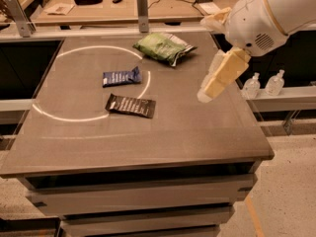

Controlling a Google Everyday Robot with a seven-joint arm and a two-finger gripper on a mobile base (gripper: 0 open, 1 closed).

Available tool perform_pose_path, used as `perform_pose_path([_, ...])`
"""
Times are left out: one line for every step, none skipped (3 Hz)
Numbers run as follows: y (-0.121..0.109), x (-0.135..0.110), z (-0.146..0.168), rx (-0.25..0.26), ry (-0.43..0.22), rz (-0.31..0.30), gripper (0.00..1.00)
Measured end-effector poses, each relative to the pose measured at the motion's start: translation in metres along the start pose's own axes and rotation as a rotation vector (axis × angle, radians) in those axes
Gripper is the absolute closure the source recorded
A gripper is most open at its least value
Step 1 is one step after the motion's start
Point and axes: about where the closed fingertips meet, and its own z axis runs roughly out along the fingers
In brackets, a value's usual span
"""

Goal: Pick rxbar blueberry

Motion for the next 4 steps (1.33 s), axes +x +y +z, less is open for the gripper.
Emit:
perform_pose_path([0.0,0.0,0.0,0.0,0.0,0.0,0.0])
perform_pose_path([-0.016,0.002,0.013,0.003,-0.03,0.035,0.0])
perform_pose_path([-0.044,-0.001,0.036,-0.015,-0.105,0.021,0.0])
perform_pose_path([-0.069,-0.007,0.061,-0.046,-0.157,-0.023,0.0])
